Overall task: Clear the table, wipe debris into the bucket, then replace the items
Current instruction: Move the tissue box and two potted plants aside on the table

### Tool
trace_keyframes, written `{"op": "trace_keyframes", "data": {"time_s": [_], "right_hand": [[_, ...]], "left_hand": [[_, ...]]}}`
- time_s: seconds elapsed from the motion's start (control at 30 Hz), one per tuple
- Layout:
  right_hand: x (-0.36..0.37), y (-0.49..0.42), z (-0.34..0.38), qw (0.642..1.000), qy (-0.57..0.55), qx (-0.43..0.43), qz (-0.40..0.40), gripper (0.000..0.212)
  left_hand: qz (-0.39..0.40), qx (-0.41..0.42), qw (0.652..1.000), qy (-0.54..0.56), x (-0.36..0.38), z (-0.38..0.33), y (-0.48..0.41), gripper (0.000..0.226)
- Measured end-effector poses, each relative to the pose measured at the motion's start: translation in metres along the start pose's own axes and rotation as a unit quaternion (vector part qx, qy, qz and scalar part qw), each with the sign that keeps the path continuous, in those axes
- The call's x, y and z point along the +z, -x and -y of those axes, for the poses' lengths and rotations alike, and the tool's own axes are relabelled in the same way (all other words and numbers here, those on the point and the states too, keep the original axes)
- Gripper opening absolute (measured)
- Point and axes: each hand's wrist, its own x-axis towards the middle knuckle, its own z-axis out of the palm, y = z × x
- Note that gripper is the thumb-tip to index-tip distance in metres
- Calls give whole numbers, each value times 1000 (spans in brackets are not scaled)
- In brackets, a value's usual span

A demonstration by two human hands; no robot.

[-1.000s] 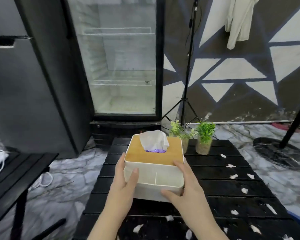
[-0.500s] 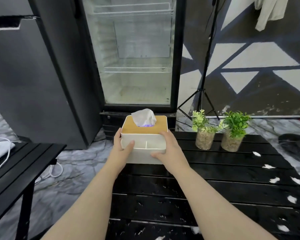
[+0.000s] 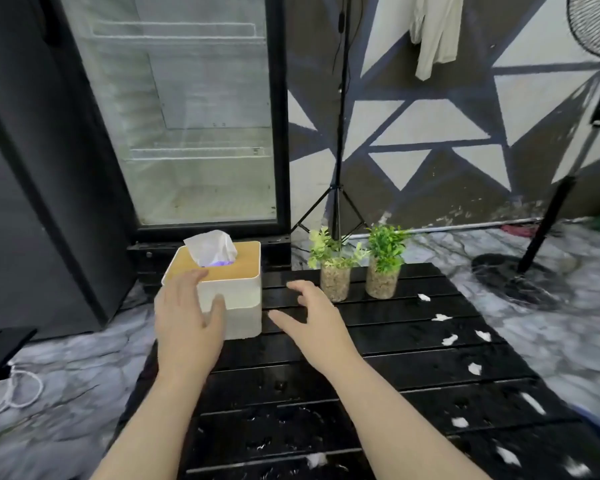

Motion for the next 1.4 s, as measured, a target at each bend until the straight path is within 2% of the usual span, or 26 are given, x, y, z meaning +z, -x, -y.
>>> {"op": "trace_keyframes", "data": {"time_s": [0.1, 0.17, 0.23, 0.33, 0.47, 0.57, 0.77, 0.93, 1.07, 1.23, 1.4], "right_hand": [[-40, 15, -21, 989, -88, 67, -99, 39], [-65, 15, -35, 974, -120, 94, -169, 41], [-84, 7, -48, 962, -134, 102, -216, 41], [-104, -13, -68, 956, -120, 106, -247, 49], [-118, -44, -93, 972, -46, 131, -190, 87], [-124, -60, -103, 982, -31, 113, -149, 92], [-127, -79, -114, 985, -51, 104, -130, 78], [-120, -88, -112, 979, -80, 116, -145, 69], [-113, -80, -110, 981, -86, 105, -141, 64], [-87, -72, -94, 989, -83, 85, -84, 67], [-55, -76, -78, 993, -83, 65, -44, 66]], "left_hand": [[71, 22, 993, 87, 32, -48, 28, 32], [142, -33, 972, 184, 62, -73, 38, 35], [177, -115, 942, 261, 90, -89, 38, 39], [194, -194, 916, 291, 128, -98, 31, 56], [205, -222, 905, 298, 163, -99, 14, 84], [213, -212, 899, 320, 178, -94, -2, 69], [209, -183, 913, 298, 194, -82, -13, 46], [208, -172, 925, 268, 198, -83, -15, 52], [165, -177, 932, 269, 186, -74, -7, 45], [108, -187, 943, 252, 163, -50, 1, 46], [85, -177, 943, 267, 153, -42, -1, 48]]}}
